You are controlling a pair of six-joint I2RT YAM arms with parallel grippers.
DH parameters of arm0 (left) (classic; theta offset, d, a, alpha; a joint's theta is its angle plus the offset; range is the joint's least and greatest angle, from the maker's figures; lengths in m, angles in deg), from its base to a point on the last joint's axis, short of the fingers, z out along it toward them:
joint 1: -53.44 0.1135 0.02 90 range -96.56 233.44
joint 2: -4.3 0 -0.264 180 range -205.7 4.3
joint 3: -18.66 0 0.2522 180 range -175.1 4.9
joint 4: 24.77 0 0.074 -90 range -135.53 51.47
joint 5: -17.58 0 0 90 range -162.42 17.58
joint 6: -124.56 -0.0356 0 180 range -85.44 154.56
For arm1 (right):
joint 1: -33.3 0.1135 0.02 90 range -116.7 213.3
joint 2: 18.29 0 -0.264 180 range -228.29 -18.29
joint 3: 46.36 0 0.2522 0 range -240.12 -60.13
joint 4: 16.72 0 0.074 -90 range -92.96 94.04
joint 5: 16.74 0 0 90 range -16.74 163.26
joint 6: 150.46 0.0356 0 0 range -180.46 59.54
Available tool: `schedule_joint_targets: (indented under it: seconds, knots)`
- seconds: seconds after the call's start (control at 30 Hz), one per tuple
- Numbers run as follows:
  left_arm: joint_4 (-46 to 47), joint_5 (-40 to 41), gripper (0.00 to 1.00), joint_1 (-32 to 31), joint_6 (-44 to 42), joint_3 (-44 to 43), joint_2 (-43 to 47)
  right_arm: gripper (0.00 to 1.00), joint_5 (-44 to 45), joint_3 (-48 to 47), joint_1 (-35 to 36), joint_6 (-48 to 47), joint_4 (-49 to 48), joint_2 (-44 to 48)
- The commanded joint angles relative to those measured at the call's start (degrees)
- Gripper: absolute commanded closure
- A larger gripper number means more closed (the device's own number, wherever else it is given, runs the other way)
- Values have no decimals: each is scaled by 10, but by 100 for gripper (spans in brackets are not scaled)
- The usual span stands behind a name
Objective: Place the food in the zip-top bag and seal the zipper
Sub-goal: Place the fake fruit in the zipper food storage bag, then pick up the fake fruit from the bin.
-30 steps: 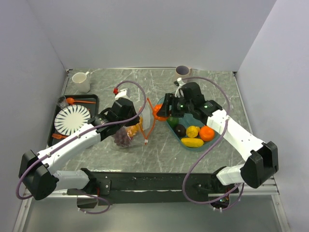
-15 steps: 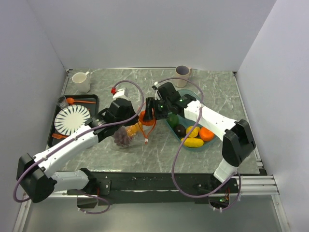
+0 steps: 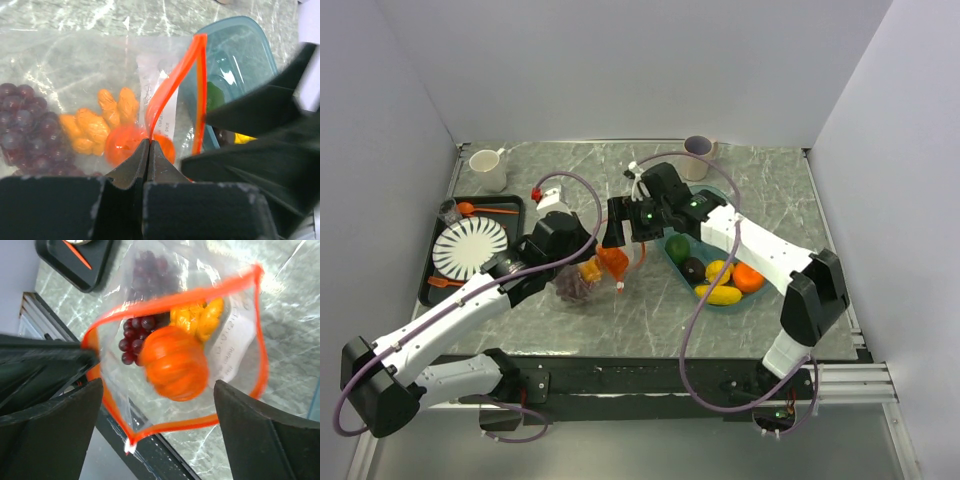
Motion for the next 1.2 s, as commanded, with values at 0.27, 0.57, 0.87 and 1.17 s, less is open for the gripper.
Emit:
schedule_joint_targets:
  seconds: [0.27,0.57,0.87,1.17]
  knots:
    - [6,95,99,-2,51,17,53,0,233,105,-80,31,23,178]
    - [-16,69,99,7,31,-6,32,0,237,205,-158,7,36,187]
    - [16,30,99,6,22,-5,38,0,318,215,-164,23,73,148]
    - [4,35,99,8,12,-7,26,0,377,271,-165,86,88,192]
